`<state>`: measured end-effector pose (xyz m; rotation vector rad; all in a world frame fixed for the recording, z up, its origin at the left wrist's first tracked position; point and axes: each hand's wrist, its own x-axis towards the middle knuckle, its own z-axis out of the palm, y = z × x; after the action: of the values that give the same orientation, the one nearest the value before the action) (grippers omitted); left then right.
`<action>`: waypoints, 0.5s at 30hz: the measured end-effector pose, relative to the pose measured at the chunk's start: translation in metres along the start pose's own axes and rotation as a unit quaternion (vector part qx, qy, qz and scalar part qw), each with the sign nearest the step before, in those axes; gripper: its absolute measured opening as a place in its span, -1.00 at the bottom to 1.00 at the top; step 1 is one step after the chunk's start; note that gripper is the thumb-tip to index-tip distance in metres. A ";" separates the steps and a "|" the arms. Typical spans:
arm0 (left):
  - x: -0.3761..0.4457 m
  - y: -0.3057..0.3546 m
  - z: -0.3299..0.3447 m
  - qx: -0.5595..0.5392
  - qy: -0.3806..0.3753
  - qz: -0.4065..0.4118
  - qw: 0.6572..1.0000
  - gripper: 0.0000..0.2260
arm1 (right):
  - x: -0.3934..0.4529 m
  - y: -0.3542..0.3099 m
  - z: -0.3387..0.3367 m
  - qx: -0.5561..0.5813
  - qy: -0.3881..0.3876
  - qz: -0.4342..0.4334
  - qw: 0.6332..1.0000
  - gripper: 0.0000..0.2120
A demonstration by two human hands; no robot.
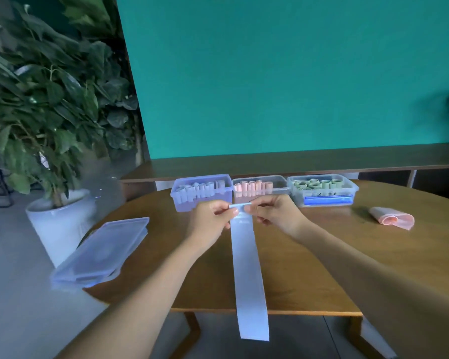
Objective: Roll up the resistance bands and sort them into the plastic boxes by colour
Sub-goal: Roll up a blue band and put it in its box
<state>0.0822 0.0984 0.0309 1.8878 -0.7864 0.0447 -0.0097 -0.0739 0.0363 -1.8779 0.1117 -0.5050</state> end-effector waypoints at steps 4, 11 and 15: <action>0.034 -0.042 0.022 -0.004 -0.025 -0.040 0.999 -0.91 | 0.036 0.048 0.006 -0.003 0.009 0.045 0.999 -0.90; 0.085 -0.089 0.041 -0.057 -0.049 -0.089 0.993 -0.82 | 0.082 0.097 0.007 0.007 0.009 0.076 0.997 -0.87; 0.102 -0.107 0.049 -0.067 -0.033 -0.109 0.991 -0.84 | 0.089 0.107 0.009 -0.014 0.043 0.077 0.996 -0.82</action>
<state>0.2043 0.0326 -0.0400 1.8436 -0.6080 -0.2018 0.0917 -0.1330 -0.0389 -1.8584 0.3208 -0.4806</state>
